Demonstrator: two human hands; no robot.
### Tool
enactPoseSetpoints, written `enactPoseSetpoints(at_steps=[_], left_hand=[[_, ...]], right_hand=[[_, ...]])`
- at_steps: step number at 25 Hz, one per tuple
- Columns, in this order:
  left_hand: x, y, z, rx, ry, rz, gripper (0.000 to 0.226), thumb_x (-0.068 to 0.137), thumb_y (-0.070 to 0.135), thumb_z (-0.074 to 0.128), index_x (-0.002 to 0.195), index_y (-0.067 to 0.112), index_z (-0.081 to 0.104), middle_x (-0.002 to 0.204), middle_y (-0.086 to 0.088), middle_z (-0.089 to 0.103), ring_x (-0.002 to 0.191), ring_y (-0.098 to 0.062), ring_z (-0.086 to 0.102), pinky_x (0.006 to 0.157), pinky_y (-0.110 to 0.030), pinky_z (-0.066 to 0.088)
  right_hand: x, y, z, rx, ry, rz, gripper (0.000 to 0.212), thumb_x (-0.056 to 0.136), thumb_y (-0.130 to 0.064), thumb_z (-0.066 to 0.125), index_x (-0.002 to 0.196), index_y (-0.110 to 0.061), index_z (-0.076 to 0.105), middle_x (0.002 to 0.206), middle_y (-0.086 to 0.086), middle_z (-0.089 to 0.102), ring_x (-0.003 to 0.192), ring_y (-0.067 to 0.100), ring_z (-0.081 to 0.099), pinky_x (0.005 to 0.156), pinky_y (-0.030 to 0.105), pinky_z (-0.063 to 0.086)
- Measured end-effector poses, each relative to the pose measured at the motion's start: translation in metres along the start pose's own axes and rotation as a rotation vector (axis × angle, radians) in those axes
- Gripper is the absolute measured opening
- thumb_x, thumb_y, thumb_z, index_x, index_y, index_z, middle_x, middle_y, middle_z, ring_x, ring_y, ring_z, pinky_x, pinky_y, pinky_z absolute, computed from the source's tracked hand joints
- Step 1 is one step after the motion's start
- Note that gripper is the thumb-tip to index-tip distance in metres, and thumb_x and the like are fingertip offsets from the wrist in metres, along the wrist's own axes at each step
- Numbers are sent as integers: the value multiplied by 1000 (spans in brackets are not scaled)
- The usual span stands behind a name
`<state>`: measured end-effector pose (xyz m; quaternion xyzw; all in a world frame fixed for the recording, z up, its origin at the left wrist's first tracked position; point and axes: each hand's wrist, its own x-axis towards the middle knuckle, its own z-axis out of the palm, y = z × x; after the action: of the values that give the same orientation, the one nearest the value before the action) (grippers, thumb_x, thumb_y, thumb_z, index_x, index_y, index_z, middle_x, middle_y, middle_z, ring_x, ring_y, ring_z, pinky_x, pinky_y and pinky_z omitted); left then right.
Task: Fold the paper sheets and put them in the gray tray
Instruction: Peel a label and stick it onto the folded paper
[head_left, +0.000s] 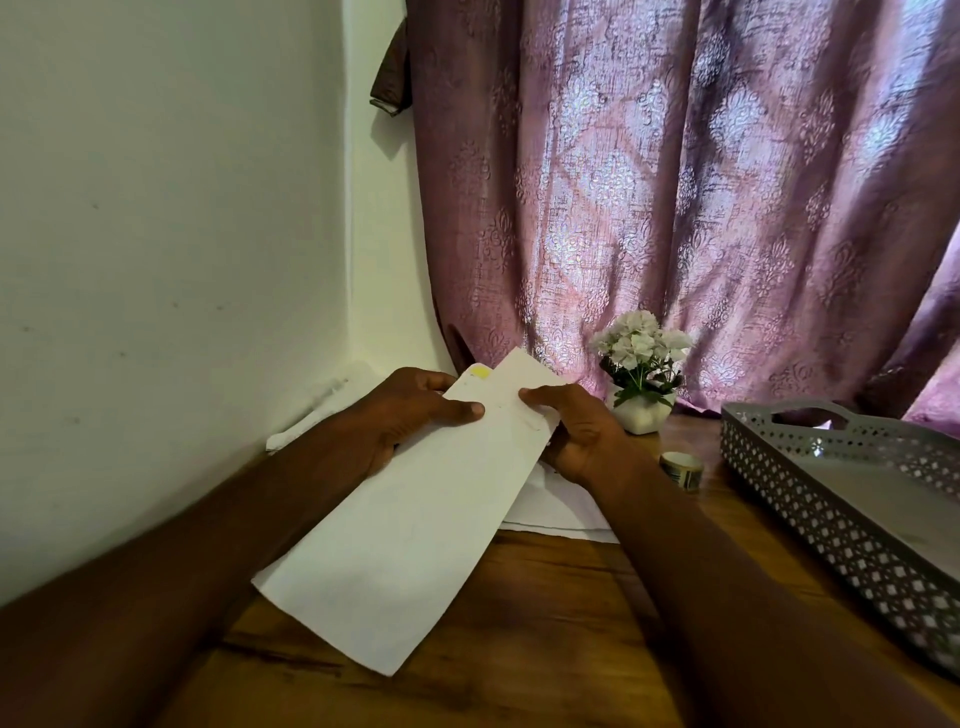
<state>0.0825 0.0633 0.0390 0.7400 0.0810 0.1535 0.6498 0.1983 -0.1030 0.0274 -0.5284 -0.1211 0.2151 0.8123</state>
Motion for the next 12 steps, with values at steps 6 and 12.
enactPoseSetpoints(at_steps=[6,12], left_hand=[[-1,2,0,33,9,7,36,82,12,85,117,8,75,101,-13,80,81,-22,77,70,-30,62],[-2,2,1,65,42,-3,35,82,12,86,116,8,75,101,-14,80,74,-19,76,63,-26,61]], right_hand=[[-3,3,2,7,-27,27,46,91,-9,71,135,-5,61,125,21,71,117,39,68,99,56,54],[-5,1,1,-31,-104,89,43,91,-5,66,134,-2,62,124,23,71,116,39,68,98,57,54]])
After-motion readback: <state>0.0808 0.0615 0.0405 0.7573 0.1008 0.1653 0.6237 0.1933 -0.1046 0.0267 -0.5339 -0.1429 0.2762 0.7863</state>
